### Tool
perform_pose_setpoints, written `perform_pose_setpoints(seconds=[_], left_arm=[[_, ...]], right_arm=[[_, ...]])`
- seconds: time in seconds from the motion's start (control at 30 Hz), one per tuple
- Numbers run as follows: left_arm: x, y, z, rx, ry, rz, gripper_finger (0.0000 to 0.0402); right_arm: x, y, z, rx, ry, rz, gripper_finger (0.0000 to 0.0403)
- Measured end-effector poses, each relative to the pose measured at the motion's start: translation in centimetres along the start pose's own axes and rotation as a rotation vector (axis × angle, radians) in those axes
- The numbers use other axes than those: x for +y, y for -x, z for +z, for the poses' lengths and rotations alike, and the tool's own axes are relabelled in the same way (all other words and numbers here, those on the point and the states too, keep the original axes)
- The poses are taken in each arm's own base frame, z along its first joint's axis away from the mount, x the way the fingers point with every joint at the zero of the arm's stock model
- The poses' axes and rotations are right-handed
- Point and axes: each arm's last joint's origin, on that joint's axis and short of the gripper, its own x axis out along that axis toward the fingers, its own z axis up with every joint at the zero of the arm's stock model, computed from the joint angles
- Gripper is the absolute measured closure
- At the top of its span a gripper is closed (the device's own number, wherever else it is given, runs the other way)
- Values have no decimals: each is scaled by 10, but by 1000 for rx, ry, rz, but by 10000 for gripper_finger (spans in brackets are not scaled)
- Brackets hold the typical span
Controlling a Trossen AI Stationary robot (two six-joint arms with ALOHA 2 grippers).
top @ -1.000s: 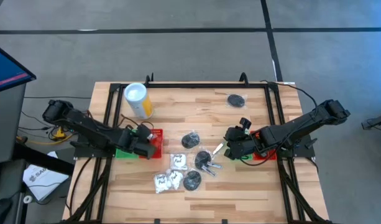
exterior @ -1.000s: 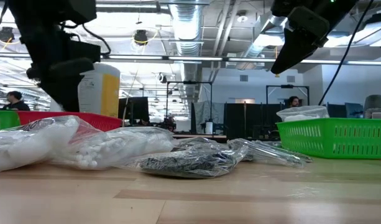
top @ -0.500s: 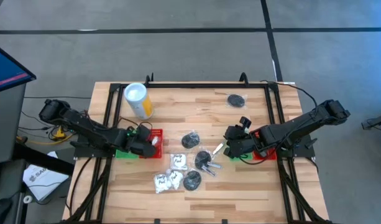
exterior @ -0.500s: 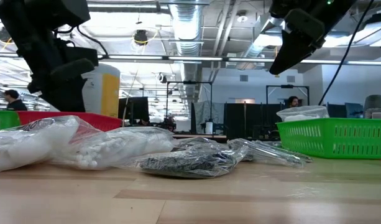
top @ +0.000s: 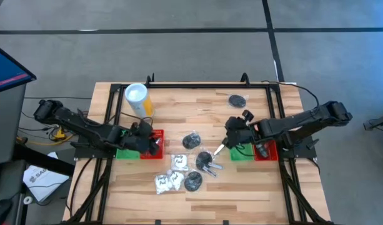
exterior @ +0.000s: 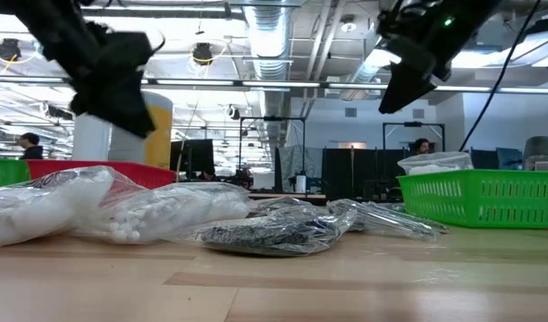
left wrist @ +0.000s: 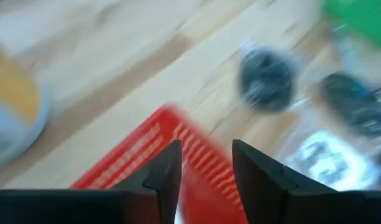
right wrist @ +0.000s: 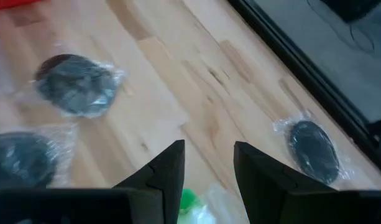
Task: Pick & Place Travel size toiletries
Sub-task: Put the black hair brush into the left green bin
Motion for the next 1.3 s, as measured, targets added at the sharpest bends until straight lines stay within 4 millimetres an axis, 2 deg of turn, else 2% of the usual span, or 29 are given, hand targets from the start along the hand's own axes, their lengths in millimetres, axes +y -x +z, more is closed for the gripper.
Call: perform_pose_setpoints(seconds=[0.3, 0.7, 0.9, 1.3], left_arm=[[-25, -2, 20, -212, -129, -160, 274], [-30, -3, 24, -256, -165, -180, 275], [-30, -3, 24, -258, -163, -181, 275], [-30, -2, 23, -257, -164, -182, 275]], right_arm=[[-43, -34, 14, 133, -39, -55, 274], [-106, -67, 21, 263, -156, -89, 274], [-127, -91, 15, 361, -183, -107, 269], [-170, -141, -11, 586, -207, -203, 209]])
